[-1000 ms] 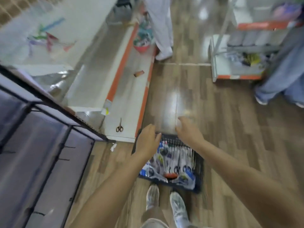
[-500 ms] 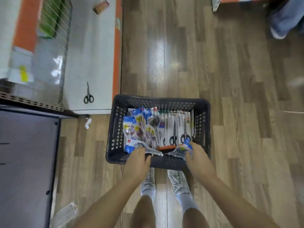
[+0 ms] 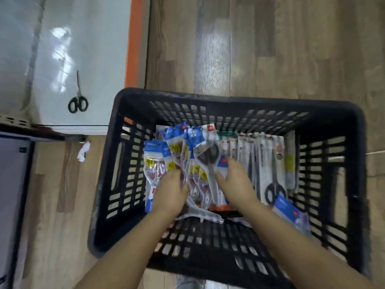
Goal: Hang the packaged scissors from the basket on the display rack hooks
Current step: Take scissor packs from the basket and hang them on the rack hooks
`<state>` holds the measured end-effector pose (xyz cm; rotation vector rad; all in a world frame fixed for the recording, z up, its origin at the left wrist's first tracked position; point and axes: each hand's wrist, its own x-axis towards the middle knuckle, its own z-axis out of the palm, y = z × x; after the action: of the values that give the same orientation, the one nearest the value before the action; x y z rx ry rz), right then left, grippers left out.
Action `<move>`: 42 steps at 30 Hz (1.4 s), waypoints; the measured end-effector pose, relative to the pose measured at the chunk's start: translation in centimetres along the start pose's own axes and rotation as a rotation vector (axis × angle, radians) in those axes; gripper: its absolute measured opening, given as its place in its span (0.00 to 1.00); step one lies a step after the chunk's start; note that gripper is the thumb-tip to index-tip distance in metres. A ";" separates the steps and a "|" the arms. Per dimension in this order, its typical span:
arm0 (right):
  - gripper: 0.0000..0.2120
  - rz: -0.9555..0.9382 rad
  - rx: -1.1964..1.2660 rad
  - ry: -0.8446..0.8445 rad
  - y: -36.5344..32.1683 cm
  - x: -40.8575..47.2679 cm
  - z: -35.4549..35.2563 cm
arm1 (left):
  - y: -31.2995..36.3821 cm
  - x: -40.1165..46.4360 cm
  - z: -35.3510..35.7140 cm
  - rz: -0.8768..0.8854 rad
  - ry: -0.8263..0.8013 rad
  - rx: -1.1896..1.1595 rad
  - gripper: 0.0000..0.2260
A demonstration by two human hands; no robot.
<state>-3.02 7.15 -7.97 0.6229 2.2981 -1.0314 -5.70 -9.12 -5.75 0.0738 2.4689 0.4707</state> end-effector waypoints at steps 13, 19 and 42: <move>0.36 0.061 0.122 0.203 -0.4 9.2 4.8 | -2.5 7.0 4.2 -0.002 0.073 -0.024 0.14; 0.15 0.066 0.503 0.214 0.2 7.4 2.2 | -1.4 5.7 3.4 -0.043 0.024 -0.086 0.13; 0.14 0.306 0.735 0.153 7.6 4.2 -1.8 | 3.6 5.1 8.7 -0.277 0.120 -0.164 0.22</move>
<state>-2.10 13.91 -13.61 1.3272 1.8085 -1.7132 -4.93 -2.23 -13.84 -0.3679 2.4945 0.5668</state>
